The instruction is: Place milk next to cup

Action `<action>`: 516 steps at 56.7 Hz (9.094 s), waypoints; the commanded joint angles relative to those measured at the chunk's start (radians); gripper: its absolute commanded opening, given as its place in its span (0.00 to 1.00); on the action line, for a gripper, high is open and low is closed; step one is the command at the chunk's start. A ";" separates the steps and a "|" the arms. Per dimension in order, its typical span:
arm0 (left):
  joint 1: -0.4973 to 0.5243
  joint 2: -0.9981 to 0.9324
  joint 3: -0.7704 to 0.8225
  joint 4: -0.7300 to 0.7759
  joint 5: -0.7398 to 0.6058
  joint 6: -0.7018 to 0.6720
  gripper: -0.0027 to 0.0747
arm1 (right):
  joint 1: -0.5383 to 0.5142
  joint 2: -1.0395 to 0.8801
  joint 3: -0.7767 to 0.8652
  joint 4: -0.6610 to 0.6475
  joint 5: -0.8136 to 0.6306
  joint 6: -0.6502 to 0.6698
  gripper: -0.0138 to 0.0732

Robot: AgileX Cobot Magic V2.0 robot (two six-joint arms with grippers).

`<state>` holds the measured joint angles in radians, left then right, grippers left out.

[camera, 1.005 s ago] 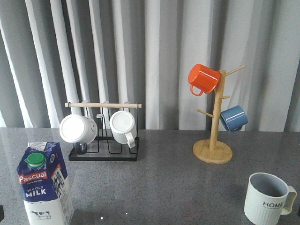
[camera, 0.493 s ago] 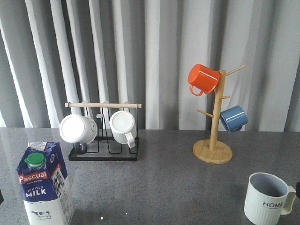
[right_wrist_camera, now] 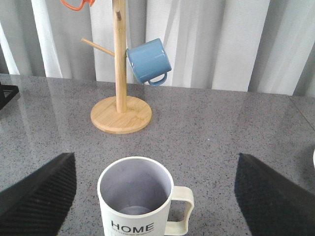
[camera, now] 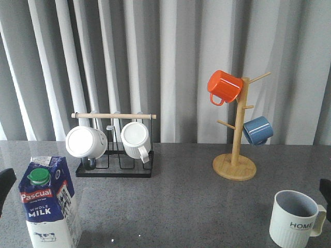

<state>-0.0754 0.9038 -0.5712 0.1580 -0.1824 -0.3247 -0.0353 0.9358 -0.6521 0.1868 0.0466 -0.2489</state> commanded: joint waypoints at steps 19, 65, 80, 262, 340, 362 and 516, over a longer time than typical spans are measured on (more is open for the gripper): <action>-0.005 -0.009 -0.035 -0.014 -0.065 -0.010 0.74 | 0.001 -0.014 -0.036 -0.002 -0.078 -0.024 0.81; -0.005 -0.009 -0.035 -0.014 -0.065 -0.010 0.73 | -0.040 0.104 0.212 -0.237 -0.467 0.142 0.80; -0.005 -0.009 -0.035 -0.014 -0.065 -0.010 0.73 | -0.040 0.277 0.212 -0.222 -0.591 0.205 0.80; -0.005 -0.009 -0.035 -0.014 -0.065 -0.010 0.73 | -0.229 0.777 0.101 -0.431 -1.035 0.310 0.15; -0.005 -0.009 -0.035 -0.014 -0.065 -0.010 0.73 | 0.302 0.744 -0.029 -0.077 -1.026 0.249 0.21; -0.005 -0.009 -0.035 -0.014 -0.065 -0.010 0.73 | 0.400 0.834 -0.117 0.072 -1.004 0.177 0.23; -0.005 -0.009 -0.035 -0.014 -0.065 -0.010 0.73 | 0.509 0.407 0.186 0.128 -0.867 0.069 0.52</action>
<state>-0.0754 0.9038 -0.5712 0.1573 -0.1790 -0.3255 0.4752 1.4513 -0.4509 0.3418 -0.8428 -0.1734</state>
